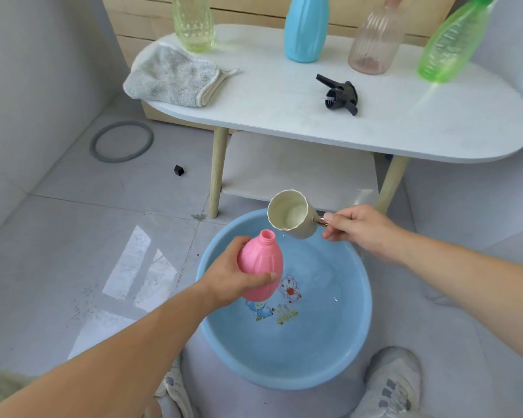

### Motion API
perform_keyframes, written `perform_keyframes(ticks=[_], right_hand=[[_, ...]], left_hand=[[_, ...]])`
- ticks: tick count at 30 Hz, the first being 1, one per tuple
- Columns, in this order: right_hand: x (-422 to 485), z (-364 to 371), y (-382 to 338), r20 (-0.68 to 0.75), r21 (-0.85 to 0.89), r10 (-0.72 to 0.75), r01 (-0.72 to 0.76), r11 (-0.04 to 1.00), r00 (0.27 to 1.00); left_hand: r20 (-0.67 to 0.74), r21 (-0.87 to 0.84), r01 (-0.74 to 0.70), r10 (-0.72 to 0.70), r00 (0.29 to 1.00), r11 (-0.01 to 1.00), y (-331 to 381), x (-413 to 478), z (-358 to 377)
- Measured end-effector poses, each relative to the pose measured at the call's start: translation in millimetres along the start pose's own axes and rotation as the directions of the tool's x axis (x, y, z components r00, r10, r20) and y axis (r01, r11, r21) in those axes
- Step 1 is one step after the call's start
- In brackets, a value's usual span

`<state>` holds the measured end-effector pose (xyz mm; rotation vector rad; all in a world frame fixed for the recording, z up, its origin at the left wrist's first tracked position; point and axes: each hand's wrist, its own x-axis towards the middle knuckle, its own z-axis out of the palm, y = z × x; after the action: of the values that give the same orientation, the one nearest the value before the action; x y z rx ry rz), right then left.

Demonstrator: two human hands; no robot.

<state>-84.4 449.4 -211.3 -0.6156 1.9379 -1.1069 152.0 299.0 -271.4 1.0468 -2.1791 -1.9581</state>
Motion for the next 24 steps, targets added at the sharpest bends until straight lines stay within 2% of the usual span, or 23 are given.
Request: perform_keyframes(ticks=[13, 16, 24], right_hand=[[-78.4, -15.8, -80.6, -0.090, -0.123, -0.252, 0.241, 0.963, 0.963], [-83.9, -15.5, -82.7, -0.108, -0.140, -0.284, 0.269, 0.953, 0.953], [-84.9, -17.1, -84.2, -0.127, -0.323, -0.335, 0.280, 0.904, 0.934]], left_hand=[[0.010, -0.068, -0.113, 0.114, 0.993, 0.991, 36.6, -1.9, 7.6], [0.012, -0.072, -0.118, 0.119, 0.993, 0.990, 41.3, -3.9, 7.9], [0.002, -0.093, -0.126, 0.127, 0.992, 0.988, 43.0, -5.1, 6.3]])
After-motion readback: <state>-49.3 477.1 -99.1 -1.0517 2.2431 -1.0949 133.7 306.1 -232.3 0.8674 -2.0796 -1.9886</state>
